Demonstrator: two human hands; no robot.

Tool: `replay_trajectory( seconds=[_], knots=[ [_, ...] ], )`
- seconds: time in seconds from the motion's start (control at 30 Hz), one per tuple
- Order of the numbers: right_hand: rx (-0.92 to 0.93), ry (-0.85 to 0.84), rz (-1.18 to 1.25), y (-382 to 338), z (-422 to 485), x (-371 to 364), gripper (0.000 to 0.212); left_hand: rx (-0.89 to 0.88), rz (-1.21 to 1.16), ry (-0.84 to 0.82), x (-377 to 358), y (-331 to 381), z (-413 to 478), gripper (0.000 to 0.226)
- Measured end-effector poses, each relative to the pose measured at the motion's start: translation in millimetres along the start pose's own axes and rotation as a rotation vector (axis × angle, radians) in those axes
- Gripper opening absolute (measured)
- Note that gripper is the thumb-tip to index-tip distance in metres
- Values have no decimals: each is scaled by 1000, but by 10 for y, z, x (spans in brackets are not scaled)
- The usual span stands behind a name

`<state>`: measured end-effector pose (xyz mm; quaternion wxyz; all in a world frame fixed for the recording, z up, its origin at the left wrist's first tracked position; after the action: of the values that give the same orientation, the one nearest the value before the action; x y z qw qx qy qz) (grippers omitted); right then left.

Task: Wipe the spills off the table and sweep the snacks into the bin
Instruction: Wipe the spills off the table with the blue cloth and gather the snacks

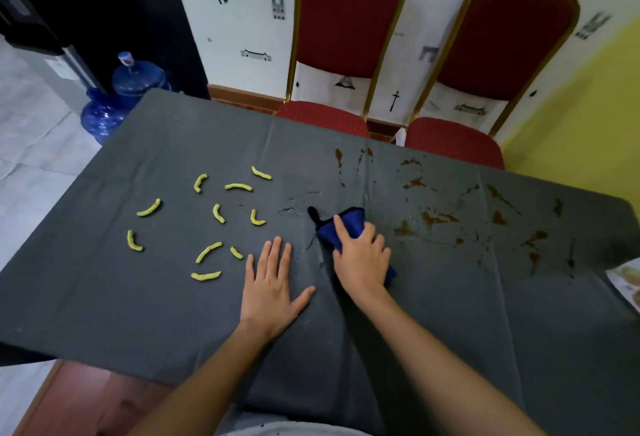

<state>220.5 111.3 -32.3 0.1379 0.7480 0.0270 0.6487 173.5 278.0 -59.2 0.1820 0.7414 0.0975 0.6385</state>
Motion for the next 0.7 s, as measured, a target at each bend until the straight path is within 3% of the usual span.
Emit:
replay_trajectory(
  seconds=[0.17,0.37,0.57,0.7],
  knots=[
    [127,48,32,-416,363,208,65,11,28,-25,-14,-7,8,91],
    [52,4,70,-326,816,280,64,8,38,-47,-1,8,31,91],
    [-69,-79,103,-223,556,146,67,41,-39,31,93,-39,-137,82],
    [44,-47,92,-519,298,167,67,78,-2,1,59,-70,-222,83]
  ],
)
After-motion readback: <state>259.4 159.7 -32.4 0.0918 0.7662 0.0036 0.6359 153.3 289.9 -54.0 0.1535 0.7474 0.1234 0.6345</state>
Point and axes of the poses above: each hand's wrist, its own z-axis towards the middle knuckle, its own x-axis out of the back of the hand, y = z × x, the point moved 7 cm from there along z, towards the middle knuckle, and after that the axes turned 15 degrees about -z, right-handed, at the moved point
